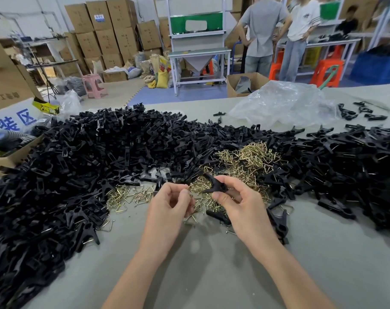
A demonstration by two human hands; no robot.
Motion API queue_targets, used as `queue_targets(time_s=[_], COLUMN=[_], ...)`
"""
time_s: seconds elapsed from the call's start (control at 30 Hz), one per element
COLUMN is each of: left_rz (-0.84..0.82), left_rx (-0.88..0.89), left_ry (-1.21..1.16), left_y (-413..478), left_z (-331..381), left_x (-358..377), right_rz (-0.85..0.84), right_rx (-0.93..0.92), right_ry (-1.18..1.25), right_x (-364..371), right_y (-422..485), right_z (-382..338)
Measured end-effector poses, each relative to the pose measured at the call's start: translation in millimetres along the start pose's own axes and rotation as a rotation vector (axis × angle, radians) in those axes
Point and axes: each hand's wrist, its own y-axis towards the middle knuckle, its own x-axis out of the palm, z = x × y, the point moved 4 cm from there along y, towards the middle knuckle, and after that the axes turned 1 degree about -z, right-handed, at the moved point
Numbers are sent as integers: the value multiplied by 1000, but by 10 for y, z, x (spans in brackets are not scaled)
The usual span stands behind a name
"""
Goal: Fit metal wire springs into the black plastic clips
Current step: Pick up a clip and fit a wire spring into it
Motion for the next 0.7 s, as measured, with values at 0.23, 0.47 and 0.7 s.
queue_targets(time_s=[0.23, 0.47, 0.7], left_rz=[-1, 93, 45], left_rx=[187, 73, -112], left_ry=[216, 75, -237], left_y=[-33, 10, -9], left_z=[67, 73, 57], left_x=[3, -11, 6], right_rz=[10, 5, 29], right_rx=[-2, 19, 8], right_ry=[80, 99, -3], right_x=[-27, -18, -8], right_y=[7, 4, 2], right_z=[-18, 6, 38])
